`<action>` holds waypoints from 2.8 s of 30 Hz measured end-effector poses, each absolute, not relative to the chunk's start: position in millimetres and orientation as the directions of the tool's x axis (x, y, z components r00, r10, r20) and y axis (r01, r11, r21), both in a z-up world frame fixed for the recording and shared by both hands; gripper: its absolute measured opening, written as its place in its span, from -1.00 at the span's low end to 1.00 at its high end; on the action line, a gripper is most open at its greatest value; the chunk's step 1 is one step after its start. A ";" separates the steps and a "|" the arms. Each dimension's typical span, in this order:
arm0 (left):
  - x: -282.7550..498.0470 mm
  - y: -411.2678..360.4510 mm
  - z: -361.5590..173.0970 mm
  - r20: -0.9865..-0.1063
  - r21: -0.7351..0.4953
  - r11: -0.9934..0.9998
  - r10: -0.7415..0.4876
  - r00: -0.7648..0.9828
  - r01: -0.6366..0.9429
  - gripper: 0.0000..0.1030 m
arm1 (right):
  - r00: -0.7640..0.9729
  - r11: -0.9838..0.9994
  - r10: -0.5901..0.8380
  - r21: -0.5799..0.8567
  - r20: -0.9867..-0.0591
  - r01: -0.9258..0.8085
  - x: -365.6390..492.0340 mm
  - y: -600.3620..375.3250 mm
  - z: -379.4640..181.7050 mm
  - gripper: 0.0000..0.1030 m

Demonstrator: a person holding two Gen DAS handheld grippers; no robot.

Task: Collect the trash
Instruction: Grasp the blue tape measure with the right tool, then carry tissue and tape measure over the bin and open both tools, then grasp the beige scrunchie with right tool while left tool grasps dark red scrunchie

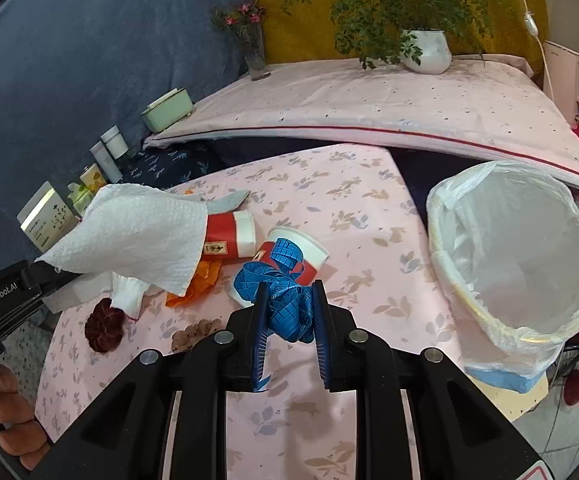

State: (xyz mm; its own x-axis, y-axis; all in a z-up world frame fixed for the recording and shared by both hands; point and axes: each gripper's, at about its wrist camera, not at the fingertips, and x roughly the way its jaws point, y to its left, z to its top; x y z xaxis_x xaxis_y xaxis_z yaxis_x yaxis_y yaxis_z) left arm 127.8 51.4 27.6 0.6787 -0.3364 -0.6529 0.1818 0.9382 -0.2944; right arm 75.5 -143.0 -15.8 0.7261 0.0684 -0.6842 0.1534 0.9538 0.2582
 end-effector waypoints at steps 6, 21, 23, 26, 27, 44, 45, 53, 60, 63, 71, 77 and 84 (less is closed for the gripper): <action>124.2 3.0 35.1 -0.647 -0.267 0.925 -0.379 0.661 0.269 -0.85 | 0.757 0.939 0.006 0.263 -0.653 0.220 61.7 -181.3 -2.7 -0.62; 122.5 -135.9 25.1 -0.680 -0.215 0.835 -0.500 0.537 0.506 -0.84 | 0.747 0.861 -0.199 0.251 -0.635 0.442 31.3 -289.1 -0.8 -0.62; 123.8 -152.2 20.4 -0.692 -0.215 0.824 -0.508 0.513 0.525 -0.84 | 0.740 0.848 -0.217 0.252 -0.636 0.465 28.1 -301.1 -3.1 -0.62; 126.4 -172.1 14.4 -0.706 -0.218 0.809 -0.517 0.484 0.546 -0.84 | 0.732 0.831 -0.239 0.255 -0.638 0.495 23.3 -317.1 -6.6 -0.62; 127.5 -179.1 11.9 -0.711 -0.217 0.805 -0.518 0.475 0.553 -0.83 | 0.729 0.827 -0.245 0.255 -0.639 0.501 22.2 -320.6 -7.6 -0.62; 138.5 -220.0 -7.8 -0.734 -0.190 0.808 -0.494 0.465 0.558 0.16 | 0.689 0.789 -0.277 0.250 -0.670 0.561 31.5 -351.8 -27.9 -0.62; 139.4 -217.5 -7.8 -0.733 -0.190 0.812 -0.491 0.470 0.552 0.16 | 0.689 0.790 -0.276 0.250 -0.670 0.560 32.9 -351.8 -28.0 -0.62; 143.7 -203.8 -6.4 -0.731 -0.190 0.831 -0.475 0.490 0.523 0.17 | 0.693 0.803 -0.270 0.241 -0.669 0.546 43.4 -345.0 -27.3 -0.61; 146.2 -190.0 -6.0 -0.728 -0.189 0.850 -0.458 0.511 0.492 0.36 | 0.698 0.809 -0.281 0.228 -0.659 0.542 53.3 -338.9 -22.7 -0.40; 148.2 -182.6 -6.1 -0.729 -0.193 0.857 -0.451 0.515 0.478 0.39 | 0.701 0.811 -0.290 0.221 -0.652 0.541 54.5 -334.6 -20.2 -0.21; 149.3 -160.6 -5.0 -0.726 -0.197 0.877 -0.431 0.536 0.439 0.46 | 0.711 0.827 -0.285 0.210 -0.643 0.522 56.8 -320.9 -13.1 -0.14; 147.7 -141.7 -1.4 -0.720 -0.205 0.889 -0.421 0.552 0.410 0.47 | 0.717 0.851 -0.270 0.189 -0.642 0.489 57.6 -299.9 -8.3 -0.14; 147.2 -112.6 -0.7 -0.717 -0.209 0.907 -0.397 0.573 0.367 0.48 | 0.726 0.875 -0.239 0.182 -0.645 0.449 60.1 -273.9 -5.9 -0.06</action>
State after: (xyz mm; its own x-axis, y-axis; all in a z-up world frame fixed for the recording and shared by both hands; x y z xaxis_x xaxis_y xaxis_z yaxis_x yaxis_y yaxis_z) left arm 147.2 -112.6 -0.7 0.5727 -0.3970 -0.7172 0.3666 0.9066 -0.2091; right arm 60.1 -273.9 -5.9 0.7262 -0.2386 -0.6447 0.4493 0.8746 0.1824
